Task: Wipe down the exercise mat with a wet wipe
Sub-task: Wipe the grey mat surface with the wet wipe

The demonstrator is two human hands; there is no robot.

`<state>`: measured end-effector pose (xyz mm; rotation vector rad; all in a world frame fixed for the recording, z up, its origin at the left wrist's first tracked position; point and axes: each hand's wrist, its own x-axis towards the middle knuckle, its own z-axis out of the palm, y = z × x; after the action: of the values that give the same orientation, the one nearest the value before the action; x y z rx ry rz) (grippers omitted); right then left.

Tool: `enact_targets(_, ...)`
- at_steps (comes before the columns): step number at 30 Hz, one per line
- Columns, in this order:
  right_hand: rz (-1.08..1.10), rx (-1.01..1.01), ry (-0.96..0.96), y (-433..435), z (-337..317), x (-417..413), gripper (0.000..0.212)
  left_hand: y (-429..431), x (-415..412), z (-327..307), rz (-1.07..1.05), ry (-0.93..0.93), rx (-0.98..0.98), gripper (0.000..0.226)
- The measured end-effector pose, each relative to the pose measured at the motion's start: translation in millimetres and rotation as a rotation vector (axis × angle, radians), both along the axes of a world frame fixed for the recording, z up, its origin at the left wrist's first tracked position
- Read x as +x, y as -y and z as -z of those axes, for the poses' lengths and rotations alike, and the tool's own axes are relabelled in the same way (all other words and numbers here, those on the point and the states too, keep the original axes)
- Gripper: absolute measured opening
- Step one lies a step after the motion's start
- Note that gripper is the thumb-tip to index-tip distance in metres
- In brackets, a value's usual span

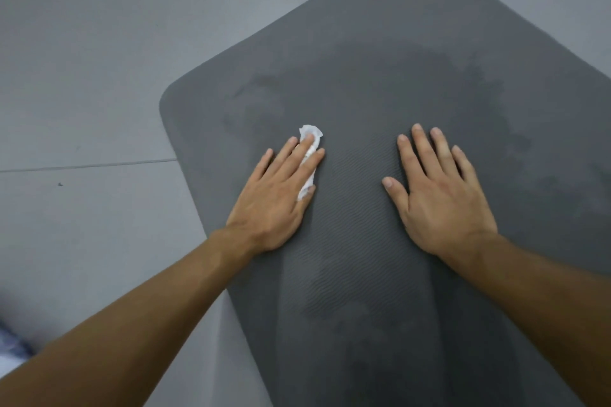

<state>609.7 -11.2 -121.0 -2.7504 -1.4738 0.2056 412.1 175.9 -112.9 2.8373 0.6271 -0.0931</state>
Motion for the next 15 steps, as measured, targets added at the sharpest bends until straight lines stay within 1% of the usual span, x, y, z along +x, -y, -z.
enact_targets(2, 0.028, -0.003, -0.028, -2.2, -1.2, -10.9, 0.071, -9.1, -8.3, 0.9, -0.008, 0.012, -0.026, 0.055)
enact_targets(5, -0.021, -0.006, -0.045, 0.2, 0.1, -44.0, 0.071, -32.0, -31.4, 1.6, -0.194, 0.068, -0.058, 0.054)
enact_targets(7, -0.075, -0.008, -0.059, 6.1, 0.5, -62.9, 0.076, -40.7, -41.5, 2.6, -0.332, 0.1, -0.069, 0.052)
enact_targets(9, -0.111, -0.009, -0.071, 10.1, -0.9, -73.4, 0.08, -42.6, -43.7, 3.1, -0.405, 0.09, -0.059, 0.052)
enact_targets(10, -0.124, -0.003, -0.068, 11.5, -1.0, -75.4, 0.08, -40.2, -42.3, 3.0, -0.407, 0.079, -0.055, 0.053)
enact_targets(12, -0.134, -0.004, -0.067, 12.3, -1.6, -76.2, 0.081, -27.2, -40.4, -0.1, -0.313, 0.053, -0.05, 0.054)
enact_targets(15, -0.133, -0.003, -0.068, 12.4, -1.8, -77.3, 0.081, 11.1, -43.9, -4.5, -0.023, 0.011, -0.013, 0.055)
